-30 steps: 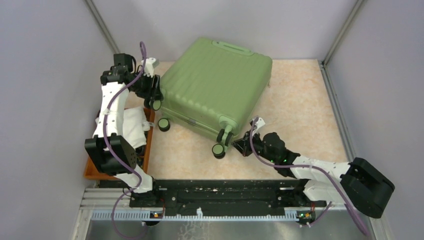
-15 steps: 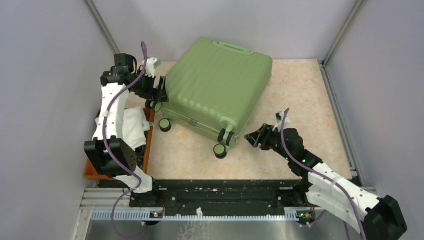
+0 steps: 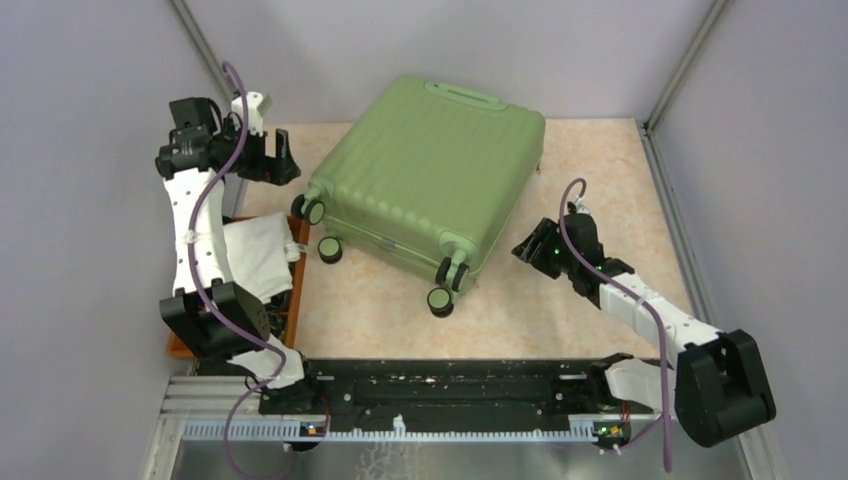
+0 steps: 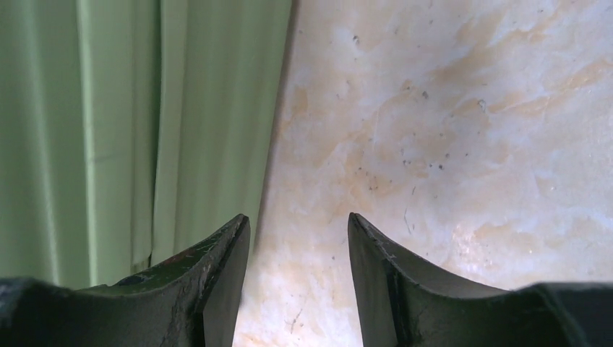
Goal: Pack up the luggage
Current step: Zip the luggage at the center of the board.
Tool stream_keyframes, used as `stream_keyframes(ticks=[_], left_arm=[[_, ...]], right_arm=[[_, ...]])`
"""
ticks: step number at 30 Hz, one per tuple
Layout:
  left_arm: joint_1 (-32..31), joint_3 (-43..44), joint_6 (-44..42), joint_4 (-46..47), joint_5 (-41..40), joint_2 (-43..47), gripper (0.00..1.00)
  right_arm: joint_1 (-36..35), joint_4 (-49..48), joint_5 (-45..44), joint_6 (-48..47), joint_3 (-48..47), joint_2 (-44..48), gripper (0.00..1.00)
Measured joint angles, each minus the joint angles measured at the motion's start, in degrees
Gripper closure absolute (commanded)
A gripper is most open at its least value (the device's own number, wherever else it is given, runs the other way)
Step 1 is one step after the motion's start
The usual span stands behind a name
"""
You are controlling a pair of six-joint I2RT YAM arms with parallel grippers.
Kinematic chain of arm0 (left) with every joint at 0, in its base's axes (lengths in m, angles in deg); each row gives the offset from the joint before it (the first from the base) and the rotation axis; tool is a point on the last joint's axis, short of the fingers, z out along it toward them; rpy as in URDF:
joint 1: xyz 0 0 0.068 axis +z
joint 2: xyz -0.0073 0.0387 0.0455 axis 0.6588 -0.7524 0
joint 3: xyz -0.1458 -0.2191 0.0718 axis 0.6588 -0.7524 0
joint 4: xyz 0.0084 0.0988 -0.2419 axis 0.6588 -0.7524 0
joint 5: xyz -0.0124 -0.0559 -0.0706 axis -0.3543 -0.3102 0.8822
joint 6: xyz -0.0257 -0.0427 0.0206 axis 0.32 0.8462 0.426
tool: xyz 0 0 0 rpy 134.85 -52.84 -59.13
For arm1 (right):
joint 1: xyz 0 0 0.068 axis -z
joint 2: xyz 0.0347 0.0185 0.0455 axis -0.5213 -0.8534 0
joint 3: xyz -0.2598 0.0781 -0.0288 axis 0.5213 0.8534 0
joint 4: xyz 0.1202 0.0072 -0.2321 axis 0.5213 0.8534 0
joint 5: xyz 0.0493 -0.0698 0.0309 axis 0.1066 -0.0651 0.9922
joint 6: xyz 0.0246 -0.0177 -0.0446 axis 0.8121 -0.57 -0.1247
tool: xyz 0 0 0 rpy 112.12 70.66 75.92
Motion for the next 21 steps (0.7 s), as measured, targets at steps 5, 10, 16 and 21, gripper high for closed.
stream_keyframes(ticks=[5, 10, 16, 21], left_arm=[[0.22, -7.39, 2.75, 10.45, -5.14, -2.99, 0.08], [-0.57, -15.93, 6.60, 20.28, -10.32, -6.54, 0.11], [-2.40, -16.41, 9.29, 25.51, -12.98, -14.14, 0.13], [-4.98, -14.53, 9.31, 25.44, -13.42, -19.63, 0.17]], right_arm=[[3.26, -2.58, 1.68, 0.63, -1.14, -6.16, 0.50], [6.38, -3.67, 2.99, 0.92, -5.40, -13.62, 0.52], [7.85, -5.44, 5.20, 0.94, -17.62, -25.16, 0.53], [10.21, -3.82, 5.84, -0.04, -27.45, -32.85, 0.54]])
